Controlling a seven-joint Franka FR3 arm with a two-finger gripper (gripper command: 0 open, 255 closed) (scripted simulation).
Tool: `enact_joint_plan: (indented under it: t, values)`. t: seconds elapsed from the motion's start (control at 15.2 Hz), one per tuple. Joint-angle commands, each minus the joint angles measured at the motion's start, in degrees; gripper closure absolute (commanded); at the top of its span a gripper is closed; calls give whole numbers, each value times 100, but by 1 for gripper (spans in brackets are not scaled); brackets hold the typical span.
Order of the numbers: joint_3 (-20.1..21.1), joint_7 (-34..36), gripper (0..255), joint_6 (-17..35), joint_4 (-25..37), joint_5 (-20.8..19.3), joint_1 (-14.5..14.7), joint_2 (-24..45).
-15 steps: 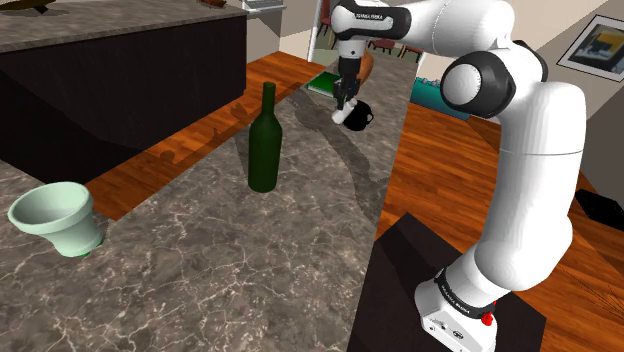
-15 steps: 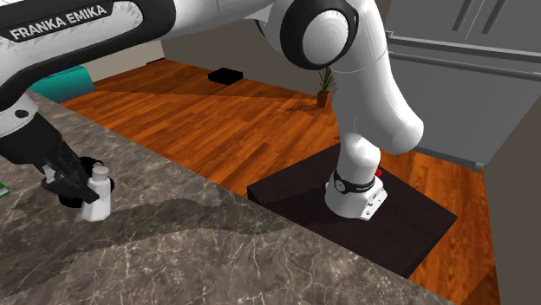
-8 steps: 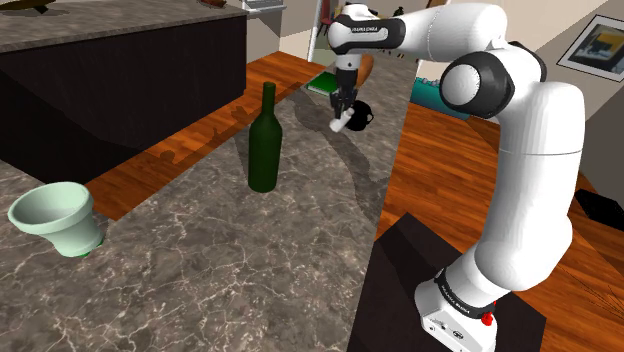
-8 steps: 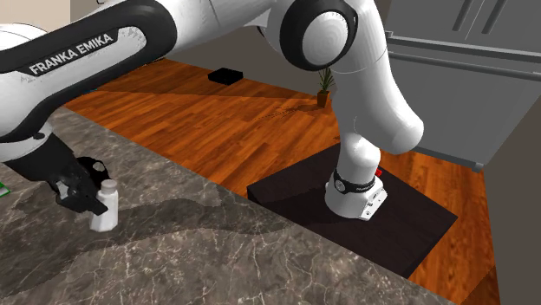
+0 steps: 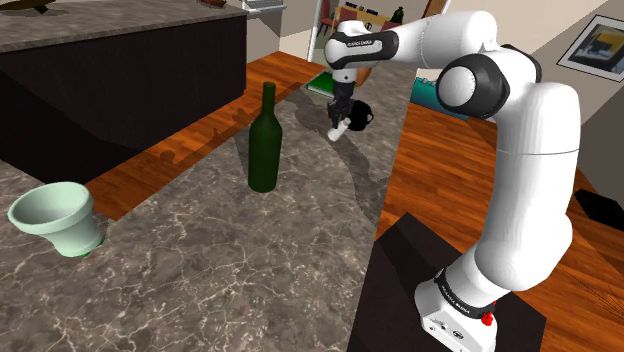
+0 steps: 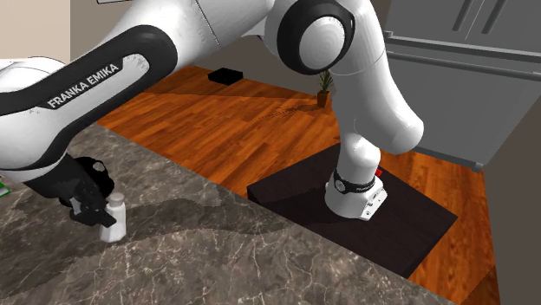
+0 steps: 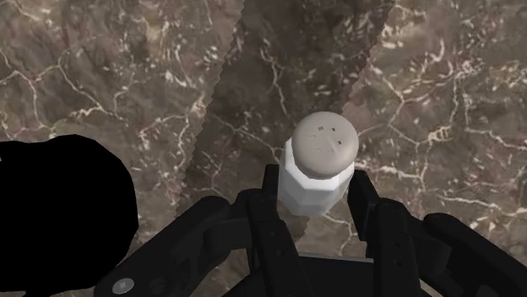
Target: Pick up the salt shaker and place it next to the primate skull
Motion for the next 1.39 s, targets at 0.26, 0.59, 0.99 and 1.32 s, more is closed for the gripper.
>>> enact_joint_plan:
  t: [0.26,0.59,0.99,1.32]
  values:
    - [8,7,255,198,-111,9,5,83]
    - [8,7,255,198,-111,9,5,83]
    - [8,7,0,198,-111,9,5,83]
    - [7,12,0,-573,738,10,-17,162]
